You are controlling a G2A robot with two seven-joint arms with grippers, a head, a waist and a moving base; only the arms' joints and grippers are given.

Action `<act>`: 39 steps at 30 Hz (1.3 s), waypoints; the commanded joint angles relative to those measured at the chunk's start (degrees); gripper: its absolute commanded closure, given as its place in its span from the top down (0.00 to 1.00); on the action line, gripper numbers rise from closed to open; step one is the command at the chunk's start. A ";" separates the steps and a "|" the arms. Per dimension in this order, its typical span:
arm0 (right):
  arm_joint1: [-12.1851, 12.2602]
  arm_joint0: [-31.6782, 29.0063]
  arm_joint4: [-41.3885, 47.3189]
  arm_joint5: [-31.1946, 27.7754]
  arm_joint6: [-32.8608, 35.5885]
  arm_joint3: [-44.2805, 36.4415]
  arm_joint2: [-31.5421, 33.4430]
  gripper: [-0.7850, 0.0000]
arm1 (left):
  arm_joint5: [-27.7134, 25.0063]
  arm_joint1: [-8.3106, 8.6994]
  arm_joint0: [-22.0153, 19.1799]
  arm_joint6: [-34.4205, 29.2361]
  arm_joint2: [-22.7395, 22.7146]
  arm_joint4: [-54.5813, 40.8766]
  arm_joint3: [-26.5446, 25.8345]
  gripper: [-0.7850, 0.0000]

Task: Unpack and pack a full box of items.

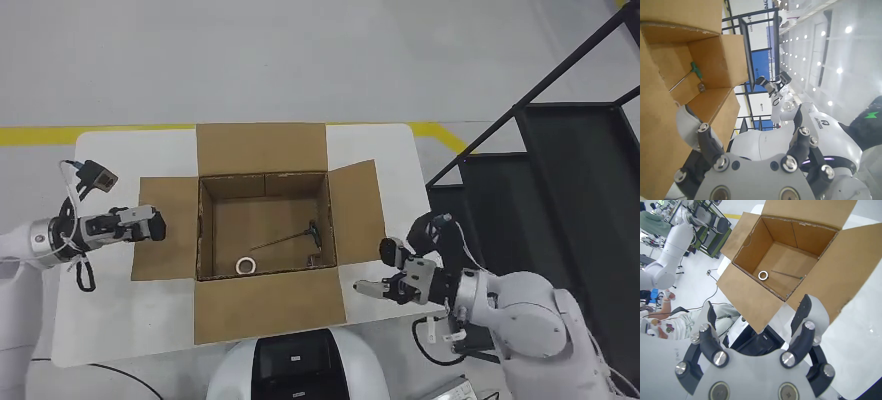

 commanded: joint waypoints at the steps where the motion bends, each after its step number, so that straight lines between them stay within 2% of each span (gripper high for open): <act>1: 0.52 0.90 11.08 0.24 4.96 2.50 2.75 1.00 | -0.44 0.72 0.09 0.10 1.17 0.43 -0.56 1.00; 4: 1.15 2.98 17.60 1.55 9.14 5.26 5.75 1.00 | -0.44 0.72 0.09 0.10 1.17 0.43 -0.56 1.00; 23: 1.17 2.98 17.78 1.93 8.36 5.31 5.42 1.00 | -1.00 0.75 0.49 1.36 1.24 0.70 -1.39 1.00; 28: 1.90 5.20 20.60 4.17 11.55 7.30 4.92 1.00 | -2.36 1.78 0.11 0.10 -0.08 3.31 0.68 1.00; 32: 2.55 8.77 24.23 7.01 14.51 9.77 4.08 1.00 | -5.45 3.36 0.15 0.10 -0.56 3.52 3.06 1.00; 35: 2.99 12.78 26.91 9.54 16.22 14.06 2.42 1.00 | -7.81 4.65 -0.28 0.10 -1.20 2.71 6.40 1.00; 39: 3.42 17.97 25.38 11.91 15.70 19.75 -0.69 1.00 | -9.65 5.59 -2.03 0.99 -2.05 2.75 12.02 1.00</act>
